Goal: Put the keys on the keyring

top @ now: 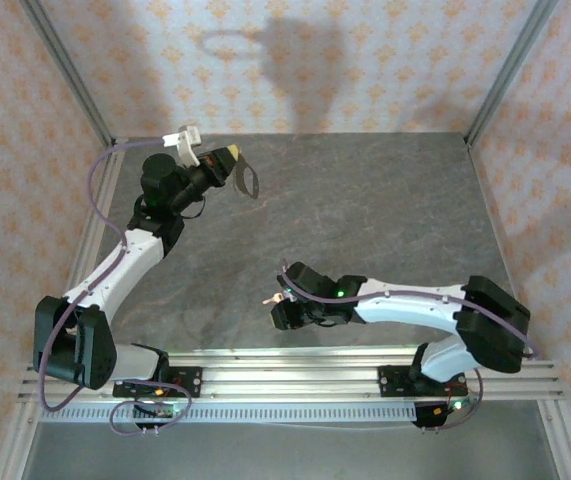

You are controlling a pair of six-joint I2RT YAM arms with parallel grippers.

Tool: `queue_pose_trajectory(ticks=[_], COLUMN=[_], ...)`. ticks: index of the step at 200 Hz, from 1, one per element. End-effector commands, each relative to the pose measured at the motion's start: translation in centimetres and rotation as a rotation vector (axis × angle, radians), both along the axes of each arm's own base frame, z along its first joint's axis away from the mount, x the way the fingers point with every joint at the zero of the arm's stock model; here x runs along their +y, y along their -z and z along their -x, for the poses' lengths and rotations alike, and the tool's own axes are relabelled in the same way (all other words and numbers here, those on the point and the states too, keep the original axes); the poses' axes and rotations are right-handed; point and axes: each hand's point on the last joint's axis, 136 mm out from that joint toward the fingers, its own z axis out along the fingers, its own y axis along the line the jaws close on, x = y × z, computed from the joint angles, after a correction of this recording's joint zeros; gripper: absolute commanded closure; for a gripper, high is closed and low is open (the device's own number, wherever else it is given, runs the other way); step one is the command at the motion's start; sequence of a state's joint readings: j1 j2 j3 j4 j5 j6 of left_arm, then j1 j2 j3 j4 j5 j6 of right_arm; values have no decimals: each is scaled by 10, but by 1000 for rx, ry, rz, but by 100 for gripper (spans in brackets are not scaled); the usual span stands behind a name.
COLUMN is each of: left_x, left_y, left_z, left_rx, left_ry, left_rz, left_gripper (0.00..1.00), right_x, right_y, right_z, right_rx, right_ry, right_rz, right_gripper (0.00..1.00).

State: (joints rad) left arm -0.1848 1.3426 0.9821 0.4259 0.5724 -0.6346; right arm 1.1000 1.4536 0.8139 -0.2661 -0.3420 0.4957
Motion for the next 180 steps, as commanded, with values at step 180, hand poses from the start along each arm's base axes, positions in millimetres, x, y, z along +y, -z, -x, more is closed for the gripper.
queue_pose_trajectory(ticks=[180], left_x=[4], left_y=[-46], left_z=[9], left_rx=[-128], left_ry=[43], left_rz=[39], left_gripper=[100], right_x=[6], right_y=[50], right_z=[-60], right_rx=[-7], right_ry=[62], right_rz=[100], right_gripper=[66])
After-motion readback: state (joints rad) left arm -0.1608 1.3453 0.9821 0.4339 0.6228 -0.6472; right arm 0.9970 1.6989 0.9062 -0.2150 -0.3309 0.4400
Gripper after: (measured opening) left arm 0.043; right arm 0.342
